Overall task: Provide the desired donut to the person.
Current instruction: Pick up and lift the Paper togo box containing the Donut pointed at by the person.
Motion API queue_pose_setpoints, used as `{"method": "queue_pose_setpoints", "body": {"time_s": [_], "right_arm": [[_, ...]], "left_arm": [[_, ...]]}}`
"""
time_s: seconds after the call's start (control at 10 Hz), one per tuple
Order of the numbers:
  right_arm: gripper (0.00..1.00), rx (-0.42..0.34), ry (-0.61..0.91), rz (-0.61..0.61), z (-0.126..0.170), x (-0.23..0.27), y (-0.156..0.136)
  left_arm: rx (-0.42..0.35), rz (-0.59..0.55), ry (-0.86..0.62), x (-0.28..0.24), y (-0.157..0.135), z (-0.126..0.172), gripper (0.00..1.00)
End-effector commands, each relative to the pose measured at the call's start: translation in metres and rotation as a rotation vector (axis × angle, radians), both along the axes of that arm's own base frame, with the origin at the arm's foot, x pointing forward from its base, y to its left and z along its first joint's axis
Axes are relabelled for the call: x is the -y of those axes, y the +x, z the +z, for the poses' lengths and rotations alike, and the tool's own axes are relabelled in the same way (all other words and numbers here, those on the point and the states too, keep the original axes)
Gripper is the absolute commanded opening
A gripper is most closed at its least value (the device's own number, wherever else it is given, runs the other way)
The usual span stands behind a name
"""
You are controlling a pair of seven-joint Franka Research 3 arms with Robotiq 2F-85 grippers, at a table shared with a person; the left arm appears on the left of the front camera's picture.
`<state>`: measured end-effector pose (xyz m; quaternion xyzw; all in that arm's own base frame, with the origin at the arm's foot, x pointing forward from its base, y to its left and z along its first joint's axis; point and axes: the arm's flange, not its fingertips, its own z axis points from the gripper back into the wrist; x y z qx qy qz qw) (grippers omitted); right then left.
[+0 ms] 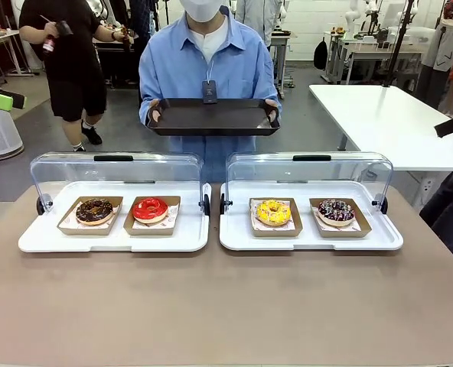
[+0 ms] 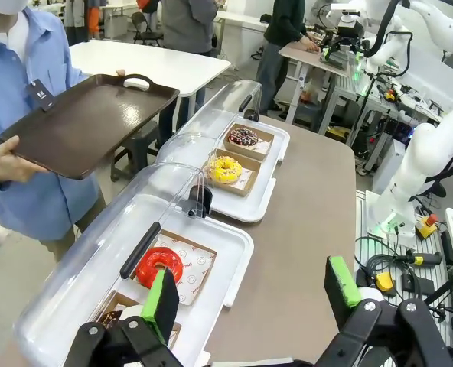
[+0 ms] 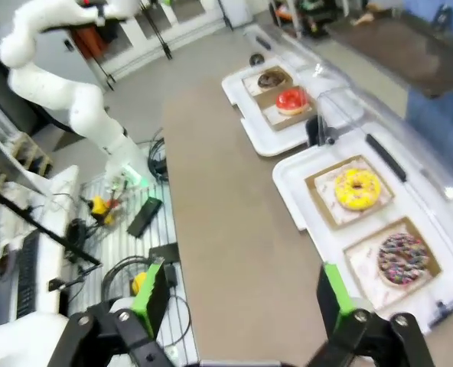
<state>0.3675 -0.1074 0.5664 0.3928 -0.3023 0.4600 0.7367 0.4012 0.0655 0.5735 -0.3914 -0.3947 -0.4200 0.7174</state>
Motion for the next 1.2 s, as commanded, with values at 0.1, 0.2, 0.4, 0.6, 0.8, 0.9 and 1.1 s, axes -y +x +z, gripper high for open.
{"method": "queue_pose_setpoints", "body": {"time_s": [0.1,0.2,0.4,0.6,0.8,0.9,1.1], "right_arm": [[1.0,0.017,0.042,0.023,-0.0018,0.0002,0.0022],[1.0,0.017,0.042,0.023,-0.0018,0.0002,0.0022],[1.0,0.017,0.042,0.023,-0.0018,0.0002,0.0022],[1.0,0.017,0.042,0.023,-0.0018,0.0002,0.0022],[1.0,0.017,0.042,0.023,-0.0018,0.0002,0.0022],[1.0,0.017,0.042,0.023,-0.0018,0.0002,0.0022],[1.0,0.017,0.042,0.023,-0.0018,0.0002,0.0022]], "left_arm": [[0.003,-0.006,-0.007,0.0,0.0002,0.0012,1.0],[0.003,-0.006,-0.007,0.0,0.0002,0.0012,1.0],[0.003,-0.006,-0.007,0.0,0.0002,0.0012,1.0],[0.003,-0.006,-0.007,0.0,0.0002,0.0012,1.0],[0.003,-0.006,-0.007,0.0,0.0002,0.0012,1.0],[0.003,-0.006,-0.007,0.0,0.0002,0.0012,1.0],[0.003,-0.006,-0.007,0.0,0.0002,0.0012,1.0]]}}
